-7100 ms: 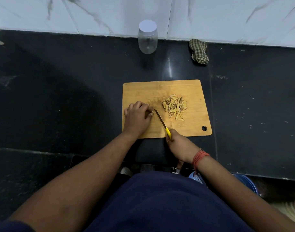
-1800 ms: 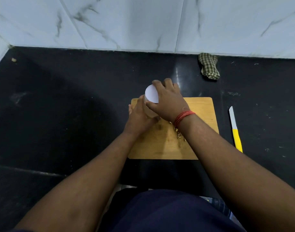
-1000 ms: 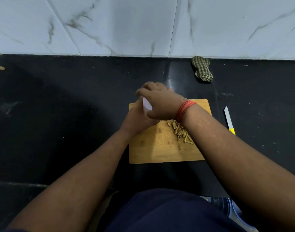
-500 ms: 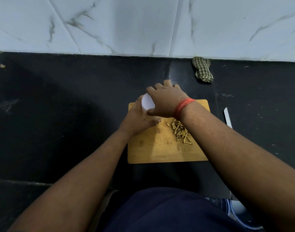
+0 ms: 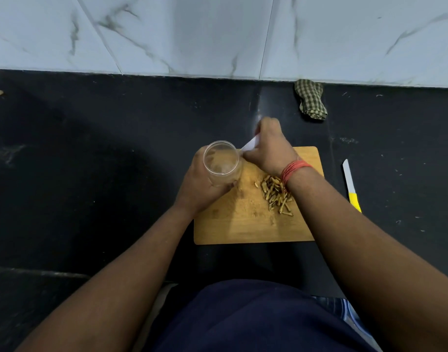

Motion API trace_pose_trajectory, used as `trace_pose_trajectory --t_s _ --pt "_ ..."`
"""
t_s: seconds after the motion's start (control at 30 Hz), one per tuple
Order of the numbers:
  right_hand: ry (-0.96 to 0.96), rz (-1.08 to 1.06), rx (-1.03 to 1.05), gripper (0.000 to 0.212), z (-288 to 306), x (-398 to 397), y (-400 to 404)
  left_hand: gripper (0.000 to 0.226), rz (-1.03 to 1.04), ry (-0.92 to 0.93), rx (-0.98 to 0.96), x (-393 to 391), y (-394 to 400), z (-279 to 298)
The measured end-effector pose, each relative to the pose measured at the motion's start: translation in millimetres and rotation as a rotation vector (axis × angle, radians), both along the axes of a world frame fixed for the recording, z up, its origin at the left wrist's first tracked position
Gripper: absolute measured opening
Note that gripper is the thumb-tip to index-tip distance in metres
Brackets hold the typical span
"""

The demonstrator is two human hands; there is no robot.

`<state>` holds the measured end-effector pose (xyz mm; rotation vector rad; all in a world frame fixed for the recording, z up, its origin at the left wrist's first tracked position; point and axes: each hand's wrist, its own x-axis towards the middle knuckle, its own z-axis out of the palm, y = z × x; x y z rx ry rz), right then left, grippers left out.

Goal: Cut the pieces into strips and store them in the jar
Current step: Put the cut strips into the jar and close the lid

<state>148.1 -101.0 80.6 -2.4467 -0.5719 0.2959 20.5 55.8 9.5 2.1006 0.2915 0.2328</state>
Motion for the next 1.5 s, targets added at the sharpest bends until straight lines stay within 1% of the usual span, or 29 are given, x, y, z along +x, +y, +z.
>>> trace_pose_trajectory --t_s 0.07,0.13,0.2,0.27,0.33,0.37,0.43,0.47,0.53,0.6,0.7,0.77,0.8,0.9,1.03,1.2,1.43,1.5 --pt "-0.035 0.008 -0.006 0.045 -22 -4 0 0.098 0.021 -0.016 -0.005 -3 -1 0" --pt "-0.063 0.036 -0.070 0.036 -42 -9 -3 0.097 0.030 -0.024 -0.004 -4 -2 -2" --pt "-0.083 0.077 -0.187 0.034 -56 -12 -10 0.098 0.036 -0.024 0.002 -4 -2 -2" --pt "-0.092 0.118 -0.241 0.038 -59 -15 -19 0.099 0.045 -0.019 0.015 -3 -2 -1" --pt "-0.114 0.145 -0.196 0.043 -54 -18 -24 0.099 0.054 -0.014 0.024 -3 -2 -3" --pt "-0.160 0.144 -0.163 0.044 -50 -19 -27 0.099 0.056 -0.015 0.028 -3 -2 -3" --pt "-0.274 0.099 -0.123 0.039 -40 -18 -35 0.099 0.066 -0.014 0.039 -3 -4 -4" --pt "-0.297 0.065 -0.117 0.036 -36 -17 -41 0.100 0.070 -0.010 0.047 -3 -4 -5" --pt "-0.262 0.016 -0.148 0.033 -31 -17 -55 0.101 0.075 -0.008 0.059 -3 -3 -6" --pt "-0.183 0.039 -0.247 0.039 -29 -20 -66 0.101 0.079 -0.010 0.065 -3 -3 -6" --pt "-0.083 0.168 -0.419 0.057 -31 -38 -69 0.100 0.094 -0.009 0.073 -3 -5 -6" --pt "-0.070 0.242 -0.524 0.064 -38 -50 -64 0.099 0.103 -0.005 0.074 -2 -5 -6" --pt "-0.088 0.260 -0.555 0.065 -43 -55 -62 0.099 0.101 -0.002 0.077 -2 -6 -6" --pt "-0.146 0.244 -0.522 0.056 -52 -60 -57 0.100 0.097 0.013 0.088 -2 -6 -5" --pt "-0.139 0.257 -0.464 0.048 -50 -57 -54 0.100 0.103 0.021 0.083 -2 -6 -6" --pt "-0.121 0.282 -0.461 0.045 -46 -53 -52 0.099 0.111 0.019 0.071 -1 -5 -7" --pt "-0.157 0.302 -0.451 0.029 -43 -49 -53 0.099 0.110 -0.001 0.062 -1 -6 -7" --pt "-0.163 0.324 -0.447 0.028 -41 -47 -54 0.098 0.111 0.001 0.059 -1 -6 -7"
